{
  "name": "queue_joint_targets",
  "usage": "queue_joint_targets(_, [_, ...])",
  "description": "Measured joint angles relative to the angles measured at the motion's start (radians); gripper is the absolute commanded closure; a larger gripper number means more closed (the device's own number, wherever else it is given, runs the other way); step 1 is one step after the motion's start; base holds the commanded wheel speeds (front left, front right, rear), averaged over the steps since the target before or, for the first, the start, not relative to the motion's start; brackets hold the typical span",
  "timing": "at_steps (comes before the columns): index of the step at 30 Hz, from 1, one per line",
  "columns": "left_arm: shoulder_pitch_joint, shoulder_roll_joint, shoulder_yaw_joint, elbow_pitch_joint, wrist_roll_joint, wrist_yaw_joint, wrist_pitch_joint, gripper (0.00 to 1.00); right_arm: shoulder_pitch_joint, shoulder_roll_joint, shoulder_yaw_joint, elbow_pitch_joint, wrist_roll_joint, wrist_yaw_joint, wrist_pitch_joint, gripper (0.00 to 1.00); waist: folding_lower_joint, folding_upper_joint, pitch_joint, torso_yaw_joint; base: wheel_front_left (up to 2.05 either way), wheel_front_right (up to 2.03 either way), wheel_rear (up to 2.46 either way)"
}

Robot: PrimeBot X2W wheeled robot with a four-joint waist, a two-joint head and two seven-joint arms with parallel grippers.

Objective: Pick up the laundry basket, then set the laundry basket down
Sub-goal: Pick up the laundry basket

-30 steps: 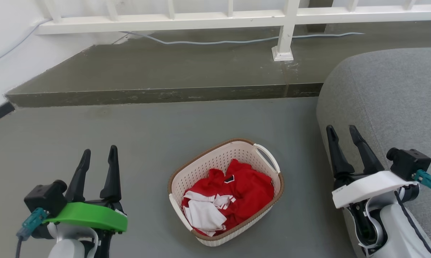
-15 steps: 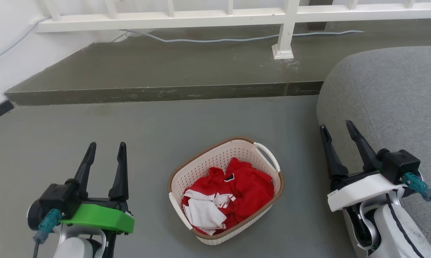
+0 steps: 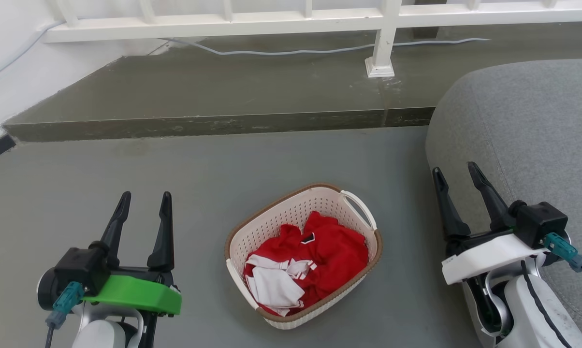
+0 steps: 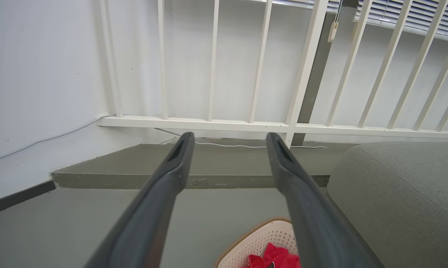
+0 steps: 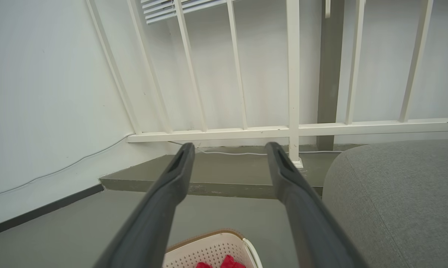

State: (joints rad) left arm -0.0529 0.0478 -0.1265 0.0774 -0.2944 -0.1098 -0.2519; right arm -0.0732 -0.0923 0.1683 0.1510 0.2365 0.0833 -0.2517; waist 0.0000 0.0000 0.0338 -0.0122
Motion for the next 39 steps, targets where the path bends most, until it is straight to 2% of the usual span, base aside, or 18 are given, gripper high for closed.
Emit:
queue_joint_targets(12, [0.0, -0.002, 0.007, 0.001, 0.0, -0.004, 0.0, 0.0, -0.001, 0.012, -0.005, 0.0, -0.002, 0.013, 0.0, 0.0, 0.0, 0.0, 0.028, -0.018, 0.0, 0.0, 0.0])
queue_joint_targets(24, [-0.001, -0.003, 0.007, 0.023, -0.008, -0.005, 0.0, 0.0, -0.032, 0.016, -0.026, -0.022, -0.002, 0.021, 0.0, 0.0, 0.0, 0.0, 0.116, -0.042, 0.0, 0.0, 0.0])
queue_joint_targets(39, [-0.087, -0.006, 0.001, 0.251, -0.118, -0.013, 0.014, 0.0, -0.115, 0.024, -0.045, -0.058, -0.005, 0.029, 0.0, 0.0, 0.0, 0.0, 0.274, -0.071, 0.0, 0.0, 0.0])
